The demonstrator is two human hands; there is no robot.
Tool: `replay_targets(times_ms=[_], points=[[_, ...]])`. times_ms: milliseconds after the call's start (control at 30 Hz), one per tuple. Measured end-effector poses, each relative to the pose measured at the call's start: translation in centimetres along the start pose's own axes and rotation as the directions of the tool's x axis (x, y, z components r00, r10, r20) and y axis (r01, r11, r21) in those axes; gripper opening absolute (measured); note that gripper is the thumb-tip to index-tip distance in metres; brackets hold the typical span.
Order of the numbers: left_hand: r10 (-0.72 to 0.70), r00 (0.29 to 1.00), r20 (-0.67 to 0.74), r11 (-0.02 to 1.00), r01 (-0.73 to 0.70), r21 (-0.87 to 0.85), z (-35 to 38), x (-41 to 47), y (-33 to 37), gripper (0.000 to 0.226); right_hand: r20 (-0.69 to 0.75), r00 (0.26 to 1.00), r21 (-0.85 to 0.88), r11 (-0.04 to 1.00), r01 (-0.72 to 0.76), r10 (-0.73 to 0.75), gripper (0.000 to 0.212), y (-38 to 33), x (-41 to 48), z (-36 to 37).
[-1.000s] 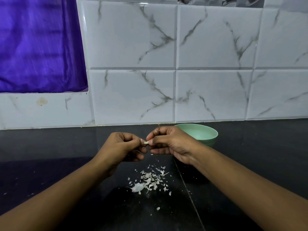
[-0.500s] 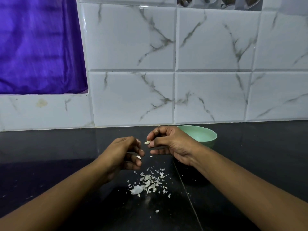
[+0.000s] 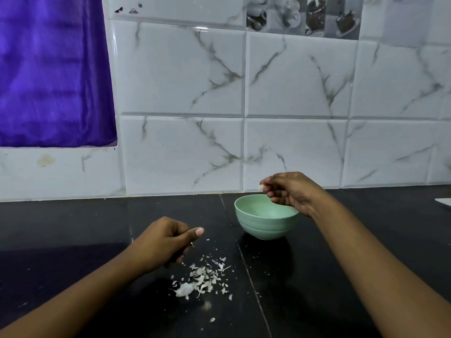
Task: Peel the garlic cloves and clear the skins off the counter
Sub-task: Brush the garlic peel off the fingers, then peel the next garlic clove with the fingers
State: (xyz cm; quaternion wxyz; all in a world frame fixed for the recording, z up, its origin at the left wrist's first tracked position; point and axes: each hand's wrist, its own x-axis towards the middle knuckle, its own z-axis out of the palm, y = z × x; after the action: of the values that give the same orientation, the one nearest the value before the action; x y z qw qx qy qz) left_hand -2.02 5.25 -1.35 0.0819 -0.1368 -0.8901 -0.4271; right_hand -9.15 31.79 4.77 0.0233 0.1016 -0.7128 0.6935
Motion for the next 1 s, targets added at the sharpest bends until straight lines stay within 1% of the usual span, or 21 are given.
replay_targets(times_ms=[67, 133, 200, 267, 333, 400, 433, 500, 533, 633, 667, 767, 867, 933, 1000], points=[[0.016, 1.0, 0.004, 0.996, -0.017, 0.083, 0.0, -0.2, 0.0, 0.047, -0.027, 0.999, -0.047, 0.998, -0.034, 0.033, 0.011, 0.3, 0.3, -0.9], [0.027, 1.0, 0.011, 0.991, -0.028, 0.131, 0.0, -0.2, -0.1, 0.04, -0.023, 0.998, -0.018, 0.998, -0.052, 0.052, 0.014, 0.2, 0.3, -1.2], [0.038, 0.999, 0.024, 0.989, -0.041, 0.144, -0.1, -0.1, -0.2, 0.027, 0.007, 0.998, 0.011, 0.998, -0.056, 0.056, 0.021, -0.3, 0.1, -1.0], [0.036, 0.998, 0.048, 0.995, -0.041, 0.092, -0.3, -0.1, -0.2, 0.013, 0.09, 0.994, -0.039, 0.998, -0.055, 0.058, 0.035, -0.6, -0.4, 0.0], [-0.008, 0.996, 0.085, 0.999, 0.012, -0.042, -0.5, -0.1, -0.1, 0.019, 0.214, 0.975, -0.143, 0.989, -0.037, 0.067, 0.042, -0.5, -1.1, 1.7], [-0.072, 0.986, 0.153, 0.982, 0.097, -0.163, -0.7, -0.1, 0.2, 0.021, 0.287, 0.957, -0.302, 0.952, 0.046, 0.045, 0.034, 0.3, -1.8, 3.8], [-0.099, 0.978, 0.182, 0.969, 0.136, -0.205, -0.8, -0.2, 0.2, 0.02, 0.302, 0.953, -0.4, 0.906, 0.136, -0.01, 0.026, 0.8, -2.2, 5.0], [-0.125, 0.972, 0.199, 0.954, 0.173, -0.244, -0.9, -0.1, 0.2, 0.017, 0.334, 0.929, -0.548, 0.769, 0.329, -0.16, 0.011, 1.7, -2.5, 6.8], [-0.133, 0.972, 0.196, 0.952, 0.18, -0.249, -0.9, -0.1, 0.2, 0.015, 0.363, 0.911, -0.562, 0.733, 0.383, -0.197, 0.011, 2.2, -2.5, 7.5], [-0.135, 0.974, 0.182, 0.948, 0.18, -0.264, -0.8, 0.0, 0.1, 0.009, 0.438, 0.874, -0.487, 0.762, 0.427, -0.21, 0.025, 2.9, -2.7, 8.4], [-0.133, 0.976, 0.173, 0.947, 0.177, -0.269, -0.8, 0.0, 0.0, 0.012, 0.471, 0.855, -0.473, 0.756, 0.452, -0.217, 0.029, 3.1, -2.8, 8.5], [-0.123, 0.979, 0.162, 0.944, 0.166, -0.286, -0.6, 0.0, 0.3, 0.029, 0.57, 0.786, -0.443, 0.717, 0.538, -0.237, 0.036, 3.4, -2.8, 8.6], [-0.133, 0.979, 0.152, 0.942, 0.173, -0.287, -0.4, -0.2, 0.5, 0.047, 0.613, 0.739, -0.439, 0.657, 0.613, -0.28, 0.04, 3.6, -2.9, 8.8], [-0.161, 0.973, 0.167, 0.937, 0.204, -0.285, -0.4, -0.1, 0.4, 0.065, 0.599, 0.748, -0.452, 0.65, 0.611, -0.287, 0.036, 3.7, -2.7, 8.7], [-0.199, 0.957, 0.21, 0.911, 0.259, -0.32, -0.5, 0.1, 0.3, 0.087, 0.565, 0.783, -0.455, 0.693, 0.56, -0.261, 0.034, 3.6, -2.4, 8.4]])
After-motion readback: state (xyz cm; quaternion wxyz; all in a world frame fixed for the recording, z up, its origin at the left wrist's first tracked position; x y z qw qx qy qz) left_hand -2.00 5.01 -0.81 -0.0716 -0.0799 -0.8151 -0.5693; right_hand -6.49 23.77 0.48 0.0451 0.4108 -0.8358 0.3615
